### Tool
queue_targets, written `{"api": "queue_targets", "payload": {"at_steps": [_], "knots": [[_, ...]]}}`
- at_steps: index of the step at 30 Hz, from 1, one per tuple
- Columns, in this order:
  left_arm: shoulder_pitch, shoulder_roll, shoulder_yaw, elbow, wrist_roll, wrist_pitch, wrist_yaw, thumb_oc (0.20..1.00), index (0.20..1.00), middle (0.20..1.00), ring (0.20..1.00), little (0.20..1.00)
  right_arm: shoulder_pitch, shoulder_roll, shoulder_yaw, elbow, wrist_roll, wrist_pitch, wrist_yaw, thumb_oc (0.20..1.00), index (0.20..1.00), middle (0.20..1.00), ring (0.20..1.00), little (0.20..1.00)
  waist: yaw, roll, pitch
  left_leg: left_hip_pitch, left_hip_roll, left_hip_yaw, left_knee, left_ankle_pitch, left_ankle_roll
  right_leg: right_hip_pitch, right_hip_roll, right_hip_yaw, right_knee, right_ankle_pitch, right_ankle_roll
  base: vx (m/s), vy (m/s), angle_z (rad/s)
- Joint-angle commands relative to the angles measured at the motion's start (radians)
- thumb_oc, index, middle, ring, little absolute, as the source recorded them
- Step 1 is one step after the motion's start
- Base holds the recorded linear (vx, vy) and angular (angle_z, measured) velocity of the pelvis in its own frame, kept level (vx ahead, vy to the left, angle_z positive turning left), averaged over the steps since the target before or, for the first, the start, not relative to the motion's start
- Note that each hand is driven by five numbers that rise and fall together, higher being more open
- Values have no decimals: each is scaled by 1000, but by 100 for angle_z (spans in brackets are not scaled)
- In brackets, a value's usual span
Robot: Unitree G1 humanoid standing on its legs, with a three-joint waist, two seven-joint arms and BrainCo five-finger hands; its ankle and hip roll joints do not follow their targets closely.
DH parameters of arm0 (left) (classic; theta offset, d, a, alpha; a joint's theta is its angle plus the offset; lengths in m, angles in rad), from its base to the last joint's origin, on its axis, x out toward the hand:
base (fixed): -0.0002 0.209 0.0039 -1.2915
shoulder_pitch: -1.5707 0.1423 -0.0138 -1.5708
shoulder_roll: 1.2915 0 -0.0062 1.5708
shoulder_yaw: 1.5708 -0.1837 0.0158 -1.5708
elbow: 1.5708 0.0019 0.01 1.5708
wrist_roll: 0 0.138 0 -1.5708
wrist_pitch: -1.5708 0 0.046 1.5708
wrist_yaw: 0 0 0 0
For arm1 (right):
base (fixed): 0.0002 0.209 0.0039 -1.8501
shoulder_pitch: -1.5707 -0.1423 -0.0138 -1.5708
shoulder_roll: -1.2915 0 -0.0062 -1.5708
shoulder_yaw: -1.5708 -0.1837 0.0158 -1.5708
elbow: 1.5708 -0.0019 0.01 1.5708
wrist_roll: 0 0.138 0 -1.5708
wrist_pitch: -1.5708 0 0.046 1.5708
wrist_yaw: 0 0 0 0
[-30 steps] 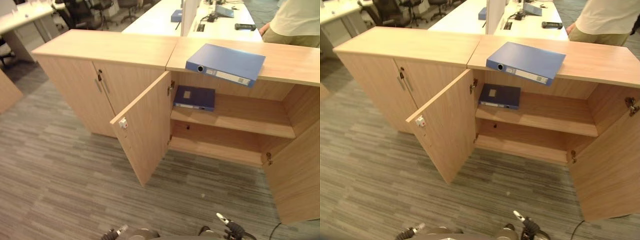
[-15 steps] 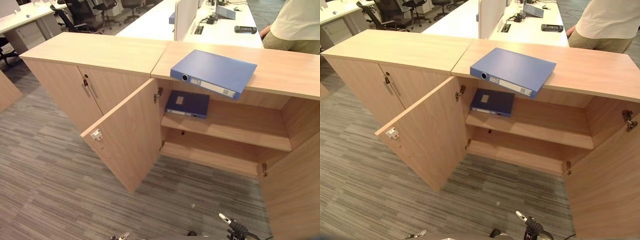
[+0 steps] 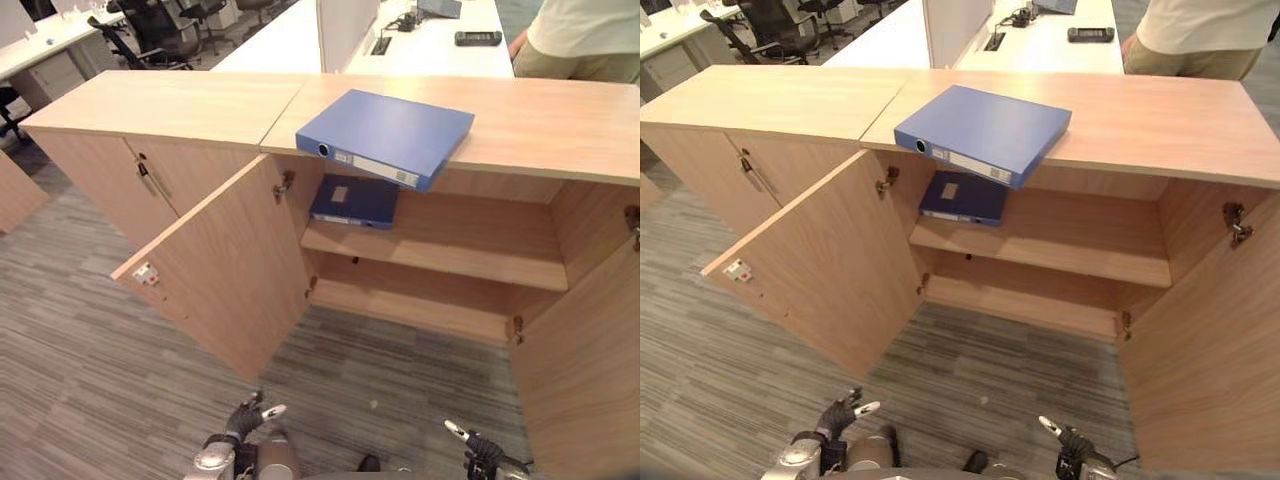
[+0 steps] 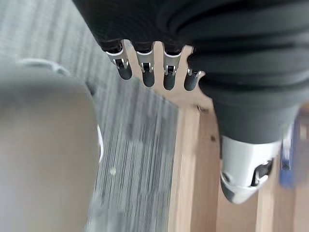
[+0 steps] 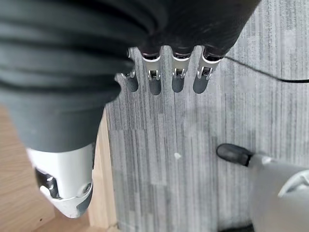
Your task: Put the empty folder in the office cabinet
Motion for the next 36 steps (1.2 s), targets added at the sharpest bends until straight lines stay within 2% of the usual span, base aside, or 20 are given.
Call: {"api": "queue_targets", "payload": {"at_steps": [1, 2, 3, 6, 8, 9, 16, 18, 19, 20, 21, 23, 24, 26, 29, 30, 31, 32, 36], "knots": [[-50, 72, -72, -111, 174, -17, -49, 1000, 1000, 1000, 1000, 1000, -18, -32, -21, 4, -61, 3, 14, 1000, 1000, 1000, 1000, 1000, 37, 30, 12, -12, -30, -8, -14, 98, 37, 97, -112, 94, 38, -47, 158, 292, 202, -27], [-46, 86, -75, -137, 200, -16, -56, 1000, 1000, 1000, 1000, 1000, -19, -33, -22, 2, -71, 3, 19, 1000, 1000, 1000, 1000, 1000, 43, 48, 4, -1, -28, -5, -44, 113, 52, 98, -109, 96, 39, -36, 167, 236, 193, -25], [-44, 90, -89, -152, 221, -18, -64, 1000, 1000, 1000, 1000, 1000, -15, -34, -23, 2, -79, 5, 20, 1000, 1000, 1000, 1000, 1000, 39, 56, -3, 7, -30, -17, -52, 121, 51, 107, -110, 102, 38, -44, 170, 97, 123, -38], [-45, 110, -112, -201, 250, -20, -85, 1000, 1000, 1000, 1000, 1000, -8, -32, -26, 11, -105, 10, 24, 1000, 1000, 1000, 1000, 1000, 33, 65, -29, 39, -42, -10, -79, 126, 54, 131, -128, 111, 32, -51, 178, 220, 136, -48], [-28, 129, -124, -248, 270, -28, -104, 1000, 1000, 1000, 1000, 1000, 7, -20, -27, 20, -133, 13, 26, 1000, 1000, 1000, 1000, 1000, 33, 63, -58, 85, -74, 1, -97, 103, 71, 155, -156, 114, 18, -51, 195, 308, 203, -4], [-27, 130, -124, -249, 270, -28, -105, 1000, 1000, 1000, 1000, 1000, 8, -19, -27, 20, -133, 13, 25, 1000, 1000, 1000, 1000, 1000, 34, 63, -58, 86, -75, 1, -97, 103, 71, 156, -156, 114, 18, -51, 195, 235, 174, -7], [-25, 163, -133, -319, 276, -39, -118, 1000, 1000, 1000, 1000, 1000, -19, 21, -26, 23, -131, 13, 19, 1000, 1000, 1000, 1000, 1000, 38, 45, -86, 116, -157, 24, -106, 35, 123, 133, -228, 124, 10, 1, 254, 101, 178, -1], [-32, 172, -132, -336, 269, -42, -115, 1000, 1000, 1000, 1000, 1000, -34, 33, -25, 17, -134, 14, 19, 1000, 1000, 1000, 1000, 1000, 43, 43, -97, 136, -201, 33, -106, -4, 149, 112, -281, 118, 40, 43, 288, 76, 262, -2], [-32, 172, -132, -336, 269, -42, -115, 1000, 1000, 1000, 1000, 1000, -34, 33, -25, 17, -134, 14, 19, 1000, 1000, 1000, 1000, 1000, 44, 42, -97, 136, -203, 34, -106, -4, 150, 111, -283, 119, 41, 42, 289, 68, 280, -14], [-39, 172, -131, -350, 253, -43, -119, 1000, 1000, 1000, 1000, 1000, -41, 39, -33, 16, -134, 15, 22, 1000, 1000, 1000, 1000, 1000, 48, 44, -99, 159, -243, 39, -106, -32, 172, 94, -345, 112, 104, 92, 312, 65, 279, -14], [-44, 172, -131, -357, 243, -41, -123, 1000, 1000, 1000, 1000, 1000, -40, 39, -38, 16, -132, 15, 23, 1000, 1000, 1000, 1000, 1000, 50, 45, -98, 171, -260, 38, -106, -44, 182, 81, -379, 109, 150, 118, 315, 88, 397, -20], [-53, 168, -131, -368, 207, -39, -131, 1000, 1000, 1000, 1000, 1000, -37, 36, -47, 13, -132, 20, 25, 1000, 1000, 1000, 1000, 1000, 45, 39, -89, 210, -311, 23, -106, -89, 203, 56, -459, 130, 272, 211, 330, 124, 286, -16], [-64, 170, -139, -375, 196, -37, -135, 1000, 1000, 1000, 1000, 1000, -32, 36, -50, 12, -127, 21, 26, 1000, 1000, 1000, 1000, 1000, 39, 40, -85, 221, -322, 19, -106, -98, 211, 46, -478, 128, 315, 246, 323, 105, 241, -5], [-79, 173, -149, -386, 186, -34, -145, 1000, 1000, 1000, 1000, 1000, -28, 48, -53, 3, -118, 22, 27, 1000, 1000, 1000, 1000, 1000, 31, 48, -76, 241, -328, 22, -106, -111, 223, 13, -505, 103, 389, 270, 310, 37, 190, 13], [-87, 174, -153, -398, 176, -30, -151, 1000, 1000, 1000, 1000, 1000, -26, 52, -53, 2, -116, 22, 29, 1000, 1000, 1000, 1000, 1000, 27, 47, -69, 252, -331, 26, -106, -127, 226, -12, -523, 85, 424, 257, 314, 33, 62, 14], [-108, 181, -165, -426, 151, -25, -160, 1000, 1000, 1000, 1000, 1000, -28, 49, -59, 6, -115, 25, 33, 1000, 1000, 1000, 1000, 1000, 10, 60, -57, 257, -307, 25, -106, -129, 220, -55, -481, 38, 379, 212, 296, 31, -16, 1], [-108, 181, -165, -426, 151, -25, -160, 1000, 1000, 1000, 1000, 1000, -28, 49, -59, 6, -115, 25, 33, 1000, 1000, 1000, 1000, 1000, 10, 61, -57, 256, -306, 24, -106, -129, 219, -54, -480, 37, 378, 212, 296, 67, -58, -3], [-112, 185, -168, -445, 144, -28, -161, 1000, 1000, 1000, 1000, 1000, -30, 53, -64, 0, -102, 27, 35, 1000, 1000, 1000, 1000, 1000, -1, 64, -46, 271, -299, 16, -106, -133, 219, -81, -455, 39, 340, 200, 301, 67, -68, 5], [-112, 183, -160, -455, 146, -31, -161, 1000, 1000, 1000, 1000, 1000, -21, 65, -68, 8, -91, 30, 39, 1000, 1000, 1000, 1000, 1000, -12, 57, -31, 313, -283, 0, -106, -154, 209, -108, -429, 72, 234, 226, 319, 74, -112, 26]]}}
